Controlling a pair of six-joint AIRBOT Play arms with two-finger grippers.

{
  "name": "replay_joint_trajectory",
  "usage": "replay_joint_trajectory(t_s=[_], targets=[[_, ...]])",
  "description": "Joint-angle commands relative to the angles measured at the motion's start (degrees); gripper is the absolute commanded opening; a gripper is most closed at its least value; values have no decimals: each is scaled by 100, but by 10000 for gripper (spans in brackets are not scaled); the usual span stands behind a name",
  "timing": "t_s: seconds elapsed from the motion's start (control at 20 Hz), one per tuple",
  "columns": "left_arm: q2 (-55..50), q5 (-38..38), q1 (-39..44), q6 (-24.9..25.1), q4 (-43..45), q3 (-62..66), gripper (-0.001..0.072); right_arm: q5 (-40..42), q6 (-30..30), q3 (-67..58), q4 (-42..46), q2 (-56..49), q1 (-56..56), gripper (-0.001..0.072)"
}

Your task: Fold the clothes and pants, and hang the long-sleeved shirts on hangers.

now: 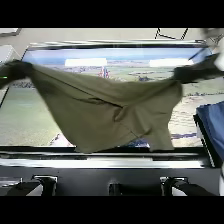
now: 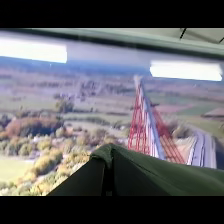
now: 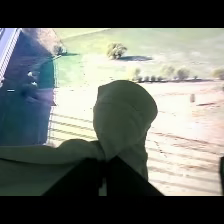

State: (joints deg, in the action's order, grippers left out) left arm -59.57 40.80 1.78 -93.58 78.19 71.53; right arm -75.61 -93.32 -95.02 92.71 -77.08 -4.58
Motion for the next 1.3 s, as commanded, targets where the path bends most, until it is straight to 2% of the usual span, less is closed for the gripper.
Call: replay_joint_trajectory(t_s=[0.0,0.1,0.25,0.3,0.35,0.4,0.45,0.5,0.55,0.6,0.7,0.8,0.85,0.9,1.0,1.25], targets=[[-1596,-28,-2,-758,-20,-57,22,772,-1078,136,-588,-1655,2,46],[-2243,-28,-2,-940,-693,120,23,837,-1644,136,-1180,-2269,2,46],[-2736,188,9,-935,-1552,146,40,1121,-1753,133,-1947,-2728,4,52],[-2800,428,-9,-933,-1602,149,149,1182,-1749,129,-1989,-2732,37,135],[-2800,743,-74,-927,-1587,153,337,1126,-1698,46,-2000,-2710,138,344],[-2780,1250,-232,-737,-1585,203,549,935,-1449,-120,-2022,-2682,321,461],[-2776,1934,-459,-330,-1582,299,612,621,-1110,-339,-2022,-2629,616,508],[-2769,2769,-756,122,-1585,374,612,219,-841,-527,-2037,-2551,994,571],[-2752,3523,-1040,437,-1582,361,610,-181,-551,-649,-2096,-2476,1388,571],[-2706,4236,-1325,660,-1582,245,576,-599,-334,-682,-2138,-2400,1790,571],[-2371,4758,-1646,841,-1582,-474,551,-1528,-142,-638,-2135,-2367,2505,570],[-1808,4288,-1685,844,-1593,-1690,550,-1987,-22,-444,-2135,-2365,2940,569],[-1526,3954,-1624,922,-1714,-2341,523,-2098,-17,-343,-2135,-2365,3051,569],[-1311,3698,-1556,1047,-1958,-2876,476,-2162,24,-278,-2135,-2365,3084,569],[-1088,3294,-1394,1364,-2645,-3705,476,-2149,105,-212,-2164,-2365,3034,569],[-1121,2520,-763,1408,-3244,-4264,475,-2013,192,-208,-2177,-2365,2782,569]])
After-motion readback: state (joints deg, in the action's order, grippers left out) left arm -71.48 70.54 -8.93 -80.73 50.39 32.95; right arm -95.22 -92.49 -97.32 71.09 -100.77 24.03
